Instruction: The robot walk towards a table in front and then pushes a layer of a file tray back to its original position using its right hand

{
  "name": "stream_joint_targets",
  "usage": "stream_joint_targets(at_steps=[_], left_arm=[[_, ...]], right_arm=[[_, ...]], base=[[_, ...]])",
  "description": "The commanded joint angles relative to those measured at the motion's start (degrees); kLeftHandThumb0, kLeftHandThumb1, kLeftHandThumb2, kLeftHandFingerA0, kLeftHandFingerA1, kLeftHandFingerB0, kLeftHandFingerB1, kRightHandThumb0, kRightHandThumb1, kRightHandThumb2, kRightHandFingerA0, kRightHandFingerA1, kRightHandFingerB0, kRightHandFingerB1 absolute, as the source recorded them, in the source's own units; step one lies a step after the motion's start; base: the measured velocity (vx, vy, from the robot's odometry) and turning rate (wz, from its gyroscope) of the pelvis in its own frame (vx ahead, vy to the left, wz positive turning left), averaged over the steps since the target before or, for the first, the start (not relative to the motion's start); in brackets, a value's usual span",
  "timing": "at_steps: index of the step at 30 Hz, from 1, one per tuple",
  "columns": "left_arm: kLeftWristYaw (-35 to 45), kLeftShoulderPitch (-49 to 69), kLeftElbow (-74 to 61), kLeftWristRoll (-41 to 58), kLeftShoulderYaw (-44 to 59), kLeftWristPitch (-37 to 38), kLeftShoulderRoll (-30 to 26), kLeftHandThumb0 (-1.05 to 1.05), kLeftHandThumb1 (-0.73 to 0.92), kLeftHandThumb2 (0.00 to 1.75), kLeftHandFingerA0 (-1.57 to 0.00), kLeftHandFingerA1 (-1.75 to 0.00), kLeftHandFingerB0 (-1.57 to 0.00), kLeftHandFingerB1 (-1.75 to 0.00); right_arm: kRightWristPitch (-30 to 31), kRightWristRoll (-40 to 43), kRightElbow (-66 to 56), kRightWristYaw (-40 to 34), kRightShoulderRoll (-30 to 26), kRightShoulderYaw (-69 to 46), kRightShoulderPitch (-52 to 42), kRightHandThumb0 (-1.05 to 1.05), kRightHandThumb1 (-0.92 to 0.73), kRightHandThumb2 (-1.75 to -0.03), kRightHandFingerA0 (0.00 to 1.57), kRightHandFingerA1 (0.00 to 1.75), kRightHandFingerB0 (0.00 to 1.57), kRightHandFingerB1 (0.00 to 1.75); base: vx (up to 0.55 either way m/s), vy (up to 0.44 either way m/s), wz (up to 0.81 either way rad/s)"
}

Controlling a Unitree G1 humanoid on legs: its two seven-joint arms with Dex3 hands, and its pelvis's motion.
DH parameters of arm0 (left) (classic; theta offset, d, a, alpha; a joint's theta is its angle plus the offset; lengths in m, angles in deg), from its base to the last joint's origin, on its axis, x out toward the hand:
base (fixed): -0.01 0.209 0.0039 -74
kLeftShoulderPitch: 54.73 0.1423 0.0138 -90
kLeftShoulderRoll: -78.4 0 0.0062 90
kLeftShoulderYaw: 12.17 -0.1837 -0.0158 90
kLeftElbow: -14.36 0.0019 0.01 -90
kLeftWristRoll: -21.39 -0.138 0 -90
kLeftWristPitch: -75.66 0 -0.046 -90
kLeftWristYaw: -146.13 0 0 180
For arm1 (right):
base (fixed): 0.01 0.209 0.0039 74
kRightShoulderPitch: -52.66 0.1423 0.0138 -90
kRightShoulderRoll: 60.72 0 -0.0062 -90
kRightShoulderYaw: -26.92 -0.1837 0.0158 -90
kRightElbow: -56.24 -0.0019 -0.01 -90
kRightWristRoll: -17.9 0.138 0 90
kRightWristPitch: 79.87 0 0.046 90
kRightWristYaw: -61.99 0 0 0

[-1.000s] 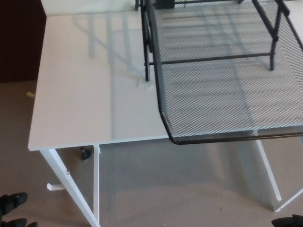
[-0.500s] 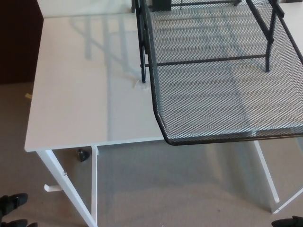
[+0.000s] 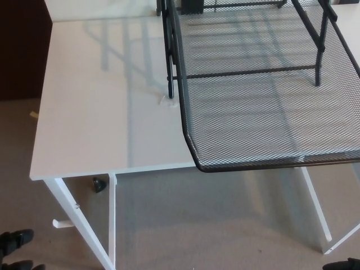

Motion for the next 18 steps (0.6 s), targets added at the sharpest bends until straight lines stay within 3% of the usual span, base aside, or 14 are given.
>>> stream_joint_targets(at_steps=[1, 2, 3, 4, 9, 11, 18], left_arm=[[0.15, 0.37, -0.09, -0.5, -0.12, 1.01, -0.57, -0.09, 0.48, 0.89, -0.26, -0.54, -0.17, -0.49], [0.32, 0.44, -0.05, -0.63, -0.25, 1.2, -0.71, -0.09, 0.48, 0.89, -0.26, -0.54, -0.17, -0.49], [0.37, 0.4, 0.14, -0.98, -0.5, 1.79, -0.95, -0.09, 0.48, 0.89, -0.25, -0.54, -0.17, -0.49], [0.3, 0.31, -0.03, -0.67, -0.28, 1.42, -0.8, -0.09, 0.47, 0.88, -0.26, -0.54, -0.18, -0.49], [1.0, 0.22, -0.96, -0.39, -0.51, 0.82, -0.72, -0.1, 0.47, 0.88, -0.27, -0.54, -0.18, -0.49], [1.15, 0.75, -1.76, -1.02, -1.28, 0.79, -0.78, -0.11, 0.47, 0.88, -0.25, -0.53, -0.17, -0.49], [1.35, 1.53, -3.72, -1.6, -2.53, 0.95, -0.89, -0.13, 0.46, 0.88, -0.28, -0.54, -0.18, -0.49]], right_arm=[[-0.15, 1.34, -11.1, 0.52, 0.05, -0.81, -5.34, -0.43, -0.55, -0.56, 0.6, 0.45, 0.47, 0.41], [-0.84, 2.06, -15.23, 0.66, 0.44, -0.99, -7.52, -0.43, -0.55, -0.56, 0.6, 0.45, 0.47, 0.41], [-0.08, 3.66, -19.97, 1.46, 1.01, -1.31, -10.05, -0.49, -0.45, -0.78, 0.53, 0.56, 0.42, 0.52], [0.37, 4.57, -22.92, 1.99, 1.15, -1.45, -11.68, -0.42, -0.56, -0.56, 0.59, 0.44, 0.48, 0.4], [-0.31, 11.23, -38.96, 5.22, 1.54, -2.38, -21.53, -0.4, -0.56, -0.56, 0.59, 0.46, 0.49, 0.41], [-4.85, 16.26, -48.33, 7.22, 0.84, -2.65, -28.82, -0.44, -0.59, -0.58, 0.59, 0.46, 0.5, 0.4], [-7.19, 22.92, -65.66, 10.06, -1.58, -3.86, -39.59, -0.44, -0.6, -0.58, 0.59, 0.45, 0.48, 0.39]], base=[[0.0, 0.0, 0.0], [0.0, 0.0, 0.0], [0.0, 0.0, 0.0], [0.0, 0.0, 0.0], [0.0, 0.0, 0.0], [0.0, 0.0, 0.0], [-0.04, -0.048, 0.01]])
